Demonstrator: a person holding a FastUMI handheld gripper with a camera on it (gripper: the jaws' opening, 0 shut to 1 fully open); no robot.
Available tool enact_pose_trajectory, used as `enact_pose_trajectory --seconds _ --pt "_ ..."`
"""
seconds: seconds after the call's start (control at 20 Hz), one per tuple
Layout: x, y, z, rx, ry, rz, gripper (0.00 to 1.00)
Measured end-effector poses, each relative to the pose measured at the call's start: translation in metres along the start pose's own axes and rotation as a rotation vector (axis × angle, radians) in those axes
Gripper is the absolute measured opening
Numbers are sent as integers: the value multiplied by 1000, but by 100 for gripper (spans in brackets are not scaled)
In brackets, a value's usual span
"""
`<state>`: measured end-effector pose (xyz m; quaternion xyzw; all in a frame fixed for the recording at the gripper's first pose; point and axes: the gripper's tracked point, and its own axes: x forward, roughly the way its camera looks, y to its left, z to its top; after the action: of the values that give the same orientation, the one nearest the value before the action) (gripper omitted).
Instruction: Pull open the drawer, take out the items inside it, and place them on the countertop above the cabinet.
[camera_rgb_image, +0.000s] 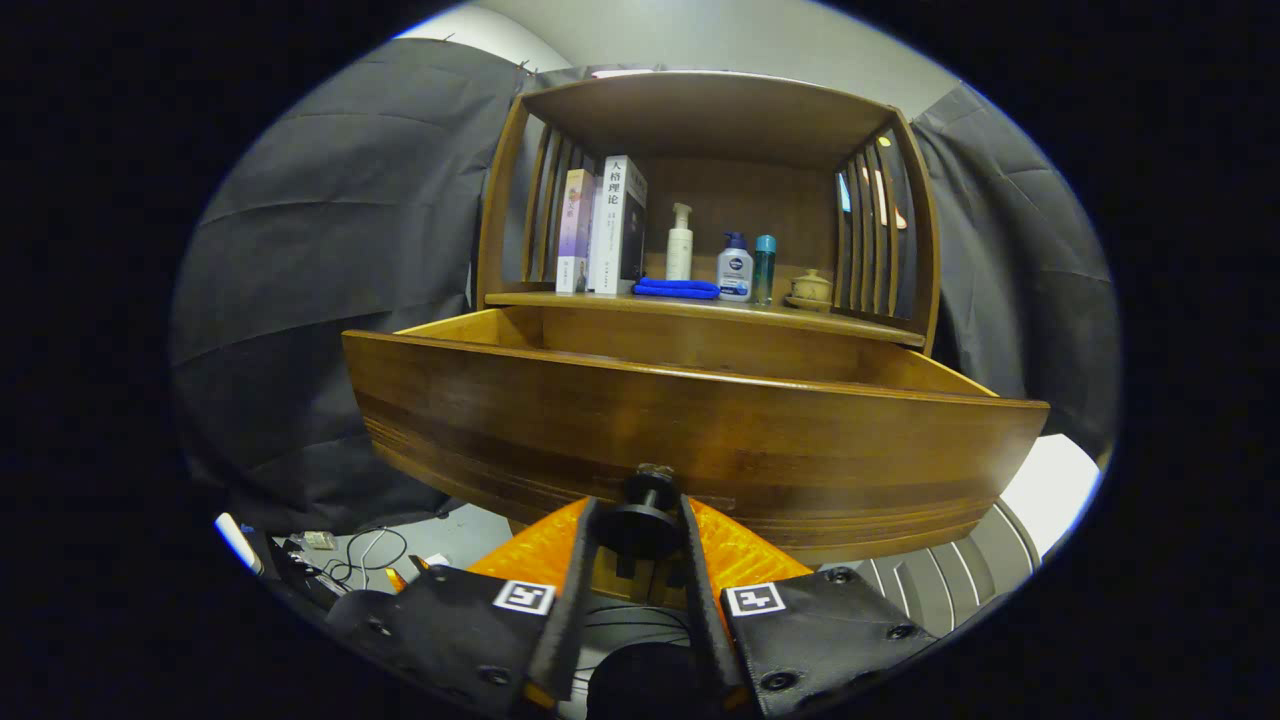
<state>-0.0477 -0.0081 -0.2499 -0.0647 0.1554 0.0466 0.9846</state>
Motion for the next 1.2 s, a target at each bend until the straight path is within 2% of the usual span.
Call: enact_pose_trajectory --seconds 0.05,0.25,0.45,0.8,1.05,1.2 --pt "-5 1 5 5 -14 10 52" --pt "-25 -4 40 -11 -94 44 75" --pt "-38 -20 75 -1 -131 33 99" --pt "-18 -59 154 -36 -158 -32 99" --pt "23 -64 180 -54 -64 -3 99" --pt "54 -55 173 -34 63 60 99"
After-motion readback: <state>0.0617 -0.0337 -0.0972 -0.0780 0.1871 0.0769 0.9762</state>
